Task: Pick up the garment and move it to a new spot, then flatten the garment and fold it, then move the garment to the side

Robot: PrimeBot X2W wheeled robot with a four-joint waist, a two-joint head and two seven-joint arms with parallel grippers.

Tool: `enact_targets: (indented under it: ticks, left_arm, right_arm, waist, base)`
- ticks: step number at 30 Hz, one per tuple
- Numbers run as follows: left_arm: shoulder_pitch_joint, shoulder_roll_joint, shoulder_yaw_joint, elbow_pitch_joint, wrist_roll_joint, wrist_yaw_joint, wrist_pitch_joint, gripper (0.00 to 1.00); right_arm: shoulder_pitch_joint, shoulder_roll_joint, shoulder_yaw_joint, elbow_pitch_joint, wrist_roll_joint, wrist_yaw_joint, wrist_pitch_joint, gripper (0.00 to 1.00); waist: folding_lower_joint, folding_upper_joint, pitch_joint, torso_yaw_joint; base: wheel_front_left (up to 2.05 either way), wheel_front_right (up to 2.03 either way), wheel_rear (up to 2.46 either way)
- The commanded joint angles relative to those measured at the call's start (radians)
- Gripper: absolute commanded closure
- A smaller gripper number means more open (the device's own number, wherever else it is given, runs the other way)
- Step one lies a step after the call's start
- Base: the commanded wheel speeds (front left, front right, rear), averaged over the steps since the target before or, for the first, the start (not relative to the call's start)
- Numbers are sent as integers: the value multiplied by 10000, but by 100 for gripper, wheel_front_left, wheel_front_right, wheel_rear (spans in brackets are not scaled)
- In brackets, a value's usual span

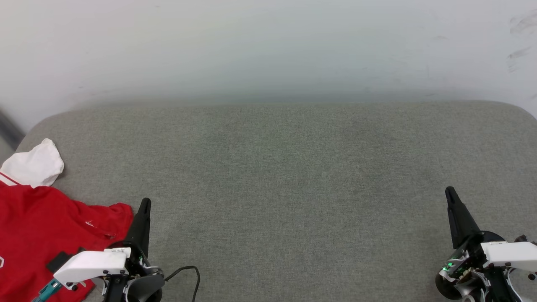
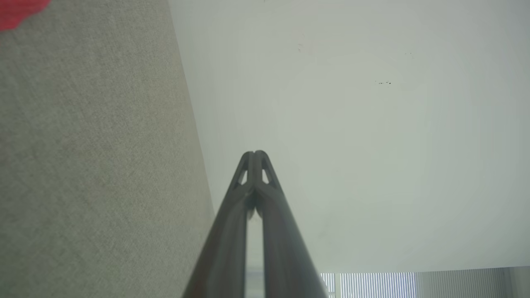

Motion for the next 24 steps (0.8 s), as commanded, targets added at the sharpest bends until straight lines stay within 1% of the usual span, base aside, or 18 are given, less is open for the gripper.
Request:
enact_targets:
  ticks: [1,24]
  left_arm:
    - [-47,-11,10,-35,-16,-30,13,100]
    - [-47,-11,11,-36,-16,-30,13,100]
  right_arm:
    - [-104,34,11,9,34,-3,-3,100]
    - [-105,34,11,9,35,-3,-3,100]
  waist:
    - [0,0,0,0]
    - [0,0,0,0]
  base:
    - [0,0,0]
    - [0,0,0]
